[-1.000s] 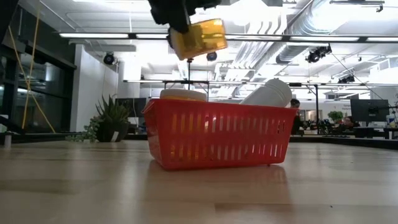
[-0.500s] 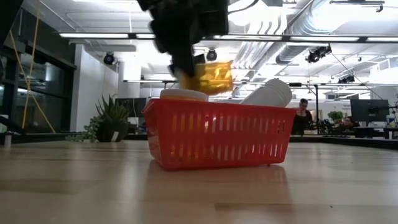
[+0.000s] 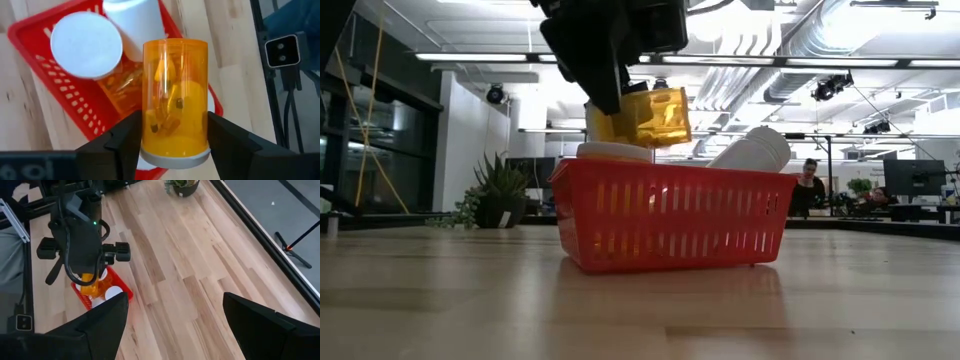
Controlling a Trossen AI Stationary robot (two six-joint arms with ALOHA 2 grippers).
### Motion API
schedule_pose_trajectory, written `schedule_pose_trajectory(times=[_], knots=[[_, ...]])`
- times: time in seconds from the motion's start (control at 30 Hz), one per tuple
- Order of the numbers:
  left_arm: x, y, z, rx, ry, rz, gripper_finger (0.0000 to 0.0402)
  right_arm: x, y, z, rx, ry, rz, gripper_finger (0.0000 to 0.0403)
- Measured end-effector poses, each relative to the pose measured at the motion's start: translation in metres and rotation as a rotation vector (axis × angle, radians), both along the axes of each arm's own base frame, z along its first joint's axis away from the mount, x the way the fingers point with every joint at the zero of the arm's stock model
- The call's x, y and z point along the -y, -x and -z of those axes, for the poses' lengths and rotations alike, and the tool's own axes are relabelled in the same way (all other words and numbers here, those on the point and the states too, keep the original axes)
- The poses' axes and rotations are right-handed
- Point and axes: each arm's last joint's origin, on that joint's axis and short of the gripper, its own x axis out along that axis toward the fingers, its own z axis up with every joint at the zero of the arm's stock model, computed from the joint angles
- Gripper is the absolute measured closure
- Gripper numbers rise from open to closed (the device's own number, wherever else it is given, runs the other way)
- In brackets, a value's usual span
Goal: Pick and place pill bottles into a basket
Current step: Put the orange pill bottle into the red bin, then return to Home Position
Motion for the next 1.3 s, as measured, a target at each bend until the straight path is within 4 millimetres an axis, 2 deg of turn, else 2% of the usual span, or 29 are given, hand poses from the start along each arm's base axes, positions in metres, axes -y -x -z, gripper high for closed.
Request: schedule_pose_trajectory(times=[0.33,0.63,0.93,1.1,1.3], knots=[[-0.001,-0.005,-0.002,0.065,-0.106,-0.034,0.0122,-0.002,-0.014,0.007,-0.047,-0.001,-0.03,0.0086],[-0.007,-0.008,-0.005,0.119,-0.224,-0.027,0.0095,-0.002,-0.016,0.008,-0.062,0.054,-0.053,0.0086],[-0.026,-0.025,-0.056,0.256,-0.239,-0.098,0.0106,-0.001,-0.015,0.008,-0.069,0.09,-0.057,0.0086],[-0.04,-0.022,-0.077,0.241,-0.233,-0.114,0.0112,-0.001,-0.01,0.006,-0.06,0.099,-0.061,0.0086],[-0.077,0.0,-0.11,0.273,-0.147,-0.217,0.0127,0.002,0.014,-0.01,0.062,0.093,-0.055,0.0086]])
